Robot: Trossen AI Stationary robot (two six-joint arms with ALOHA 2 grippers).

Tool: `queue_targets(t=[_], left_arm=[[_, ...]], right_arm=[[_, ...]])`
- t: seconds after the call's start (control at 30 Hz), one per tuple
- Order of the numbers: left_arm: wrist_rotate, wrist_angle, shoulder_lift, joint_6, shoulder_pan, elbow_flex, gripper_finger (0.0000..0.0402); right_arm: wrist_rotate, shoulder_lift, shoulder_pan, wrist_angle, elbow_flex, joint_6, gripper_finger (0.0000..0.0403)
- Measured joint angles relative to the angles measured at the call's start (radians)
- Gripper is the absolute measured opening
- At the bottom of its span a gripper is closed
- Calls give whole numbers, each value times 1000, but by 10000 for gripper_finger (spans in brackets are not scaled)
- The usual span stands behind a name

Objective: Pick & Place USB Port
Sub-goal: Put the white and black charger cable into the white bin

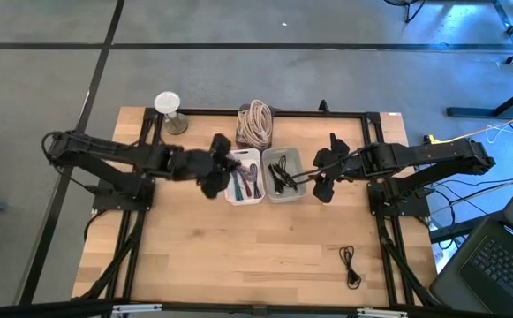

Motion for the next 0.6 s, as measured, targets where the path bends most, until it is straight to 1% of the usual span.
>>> queue_targets(t=[0.07, 0.2, 0.33, 0.5, 0.6], left_arm=[[7, 29, 16, 151, 42, 0, 20], [53, 59, 66, 293, 112, 2, 20], [84, 25, 149, 355, 142, 2, 20], [50, -32, 258, 419, 146, 2, 20], [52, -40, 312, 451, 146, 2, 22]], right_arm=[[0, 0, 0, -1, -1, 0, 200], [0, 0, 0, -2, -13, -3, 200], [0, 0, 0, 0, -39, -3, 200], [1, 0, 0, 3, -88, 3, 200], [1, 0, 0, 14, -120, 6, 200]])
